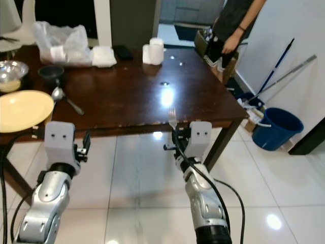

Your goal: Setting the table

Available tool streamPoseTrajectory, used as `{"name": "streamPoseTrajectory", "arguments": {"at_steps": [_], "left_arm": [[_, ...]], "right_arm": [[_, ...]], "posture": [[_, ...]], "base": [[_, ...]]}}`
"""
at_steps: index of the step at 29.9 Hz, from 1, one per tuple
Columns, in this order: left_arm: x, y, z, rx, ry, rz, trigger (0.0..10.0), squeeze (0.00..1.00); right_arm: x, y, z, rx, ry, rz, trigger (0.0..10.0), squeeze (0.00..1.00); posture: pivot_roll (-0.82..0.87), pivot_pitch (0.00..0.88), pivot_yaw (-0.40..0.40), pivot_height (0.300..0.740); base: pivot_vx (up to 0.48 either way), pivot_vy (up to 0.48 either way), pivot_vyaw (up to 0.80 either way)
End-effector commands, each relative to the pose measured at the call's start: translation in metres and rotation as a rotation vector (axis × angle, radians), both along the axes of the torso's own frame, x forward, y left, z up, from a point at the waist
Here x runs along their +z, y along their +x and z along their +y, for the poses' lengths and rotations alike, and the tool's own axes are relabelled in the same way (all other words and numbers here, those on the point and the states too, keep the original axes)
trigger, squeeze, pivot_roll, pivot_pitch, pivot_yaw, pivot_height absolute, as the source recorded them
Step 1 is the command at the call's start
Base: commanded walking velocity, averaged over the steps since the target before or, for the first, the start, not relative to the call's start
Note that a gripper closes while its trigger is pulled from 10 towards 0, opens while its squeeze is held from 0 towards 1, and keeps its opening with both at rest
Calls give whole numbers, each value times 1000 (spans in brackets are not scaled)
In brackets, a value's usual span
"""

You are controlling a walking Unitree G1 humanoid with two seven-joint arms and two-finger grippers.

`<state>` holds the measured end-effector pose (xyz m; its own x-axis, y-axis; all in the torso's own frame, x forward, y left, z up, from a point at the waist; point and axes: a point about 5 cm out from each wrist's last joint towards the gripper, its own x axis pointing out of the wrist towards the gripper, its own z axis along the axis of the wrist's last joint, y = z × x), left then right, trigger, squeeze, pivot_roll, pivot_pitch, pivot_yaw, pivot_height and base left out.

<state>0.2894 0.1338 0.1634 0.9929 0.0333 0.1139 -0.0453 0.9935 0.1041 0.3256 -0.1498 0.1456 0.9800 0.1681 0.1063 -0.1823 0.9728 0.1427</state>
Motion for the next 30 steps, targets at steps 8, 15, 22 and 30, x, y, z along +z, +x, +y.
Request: {"name": "streamPoseTrajectory", "arguments": {"at_steps": [8, 15, 22, 30], "left_arm": [[-1, 1, -4, -17, 4, 8, 10000, 0], [-1, 1, -4, -17, 7, 5, 10000, 0], [0, 1, -4, -14, 8, 3, 10000, 0], [-1, -1, -5, -22, 30, 1, 10000, 0]], "right_arm": [[-3, 0, 4, 75, -42, 28, 10000, 0], [-12, -5, 21, 188, -58, 74, 10000, 0], [-15, -7, 26, 224, -78, 82, 10000, 0], [-15, -5, 25, 230, -79, 86, 10000, 0]], "posture": [[10, 0, 4, 740], [12, 0, 3, 740], [17, 0, -5, 740], [17, 0, -7, 740]], "base": [[480, 0, 0], [480, 0, 0], [480, 0, 0], [472, 0, 0]]}}
